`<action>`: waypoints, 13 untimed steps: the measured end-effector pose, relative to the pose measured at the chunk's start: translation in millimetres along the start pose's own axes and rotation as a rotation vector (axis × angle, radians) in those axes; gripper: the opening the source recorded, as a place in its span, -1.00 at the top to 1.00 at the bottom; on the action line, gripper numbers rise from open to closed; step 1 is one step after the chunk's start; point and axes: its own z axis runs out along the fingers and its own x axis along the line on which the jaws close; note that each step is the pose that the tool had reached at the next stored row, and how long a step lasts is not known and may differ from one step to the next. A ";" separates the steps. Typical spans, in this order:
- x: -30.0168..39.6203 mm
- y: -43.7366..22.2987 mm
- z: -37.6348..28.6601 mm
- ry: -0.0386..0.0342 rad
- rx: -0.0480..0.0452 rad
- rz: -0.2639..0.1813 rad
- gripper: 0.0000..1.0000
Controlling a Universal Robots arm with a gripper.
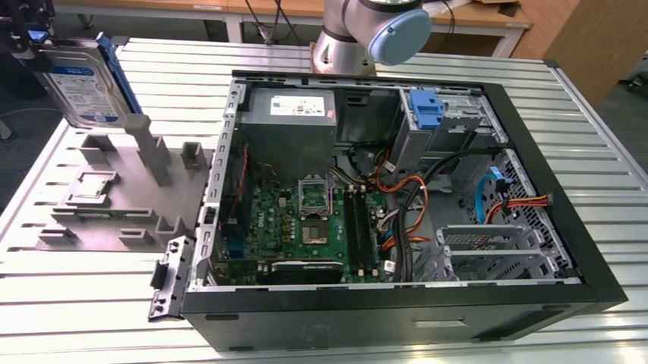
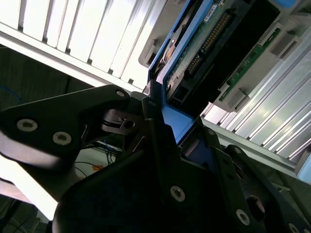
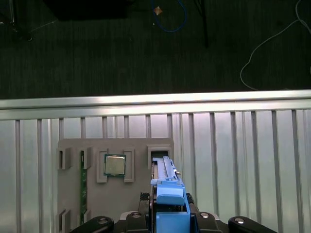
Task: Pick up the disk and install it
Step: 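Pick up the disk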
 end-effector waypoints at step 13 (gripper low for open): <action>-0.1 0.1 -2.0 0.0000 0.0000 -0.002 0.27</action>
